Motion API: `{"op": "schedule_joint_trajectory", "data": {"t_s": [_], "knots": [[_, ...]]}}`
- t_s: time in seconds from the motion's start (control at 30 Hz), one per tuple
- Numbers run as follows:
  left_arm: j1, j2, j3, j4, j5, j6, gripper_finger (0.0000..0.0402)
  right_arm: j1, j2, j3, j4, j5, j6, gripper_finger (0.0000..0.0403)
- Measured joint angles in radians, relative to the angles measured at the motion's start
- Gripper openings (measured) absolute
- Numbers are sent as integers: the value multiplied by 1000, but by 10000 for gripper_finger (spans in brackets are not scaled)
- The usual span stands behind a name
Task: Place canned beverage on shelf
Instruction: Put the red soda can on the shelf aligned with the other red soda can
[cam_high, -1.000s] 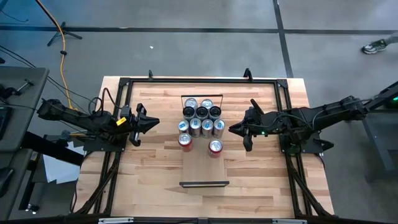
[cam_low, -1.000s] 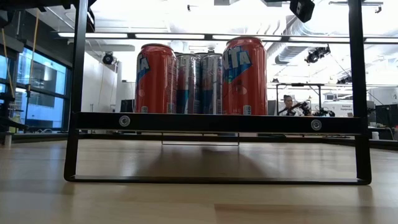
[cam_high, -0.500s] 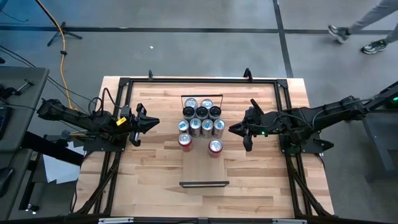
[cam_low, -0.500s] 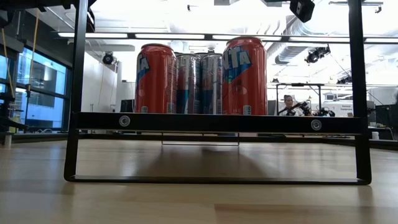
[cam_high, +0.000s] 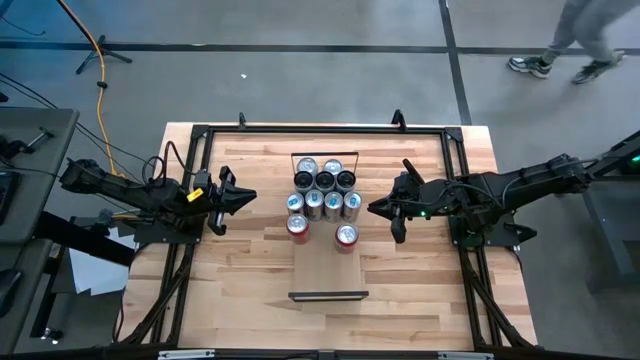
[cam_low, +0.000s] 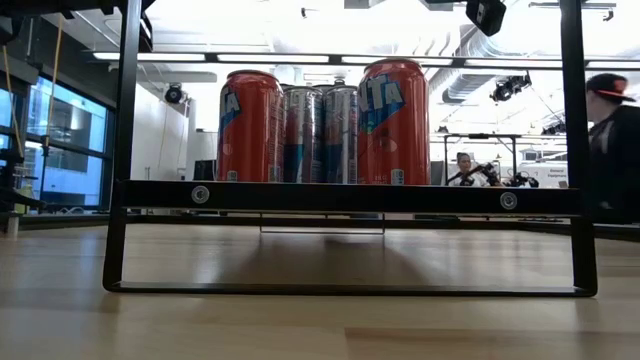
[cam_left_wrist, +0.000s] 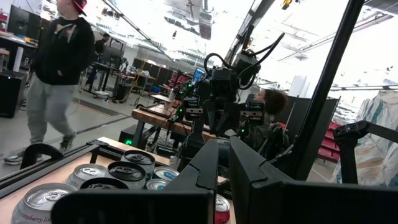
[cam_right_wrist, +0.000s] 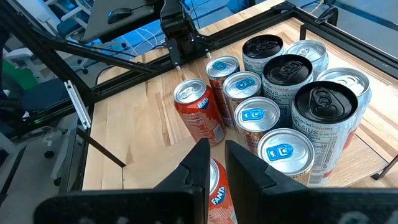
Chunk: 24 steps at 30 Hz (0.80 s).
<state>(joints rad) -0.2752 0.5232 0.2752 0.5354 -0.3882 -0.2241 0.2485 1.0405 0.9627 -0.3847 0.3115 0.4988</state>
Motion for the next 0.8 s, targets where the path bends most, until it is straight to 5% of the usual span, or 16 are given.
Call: {"op": "schedule_joint_trajectory", "data": {"t_s": [0.37, 0.8], "knots": [[0, 0, 0, 0, 0, 0, 3, 0, 0, 0, -22, 0, 33, 34], [0, 0, 0, 0, 0, 9, 3, 0, 0, 0, -79, -1, 267, 34]]}}
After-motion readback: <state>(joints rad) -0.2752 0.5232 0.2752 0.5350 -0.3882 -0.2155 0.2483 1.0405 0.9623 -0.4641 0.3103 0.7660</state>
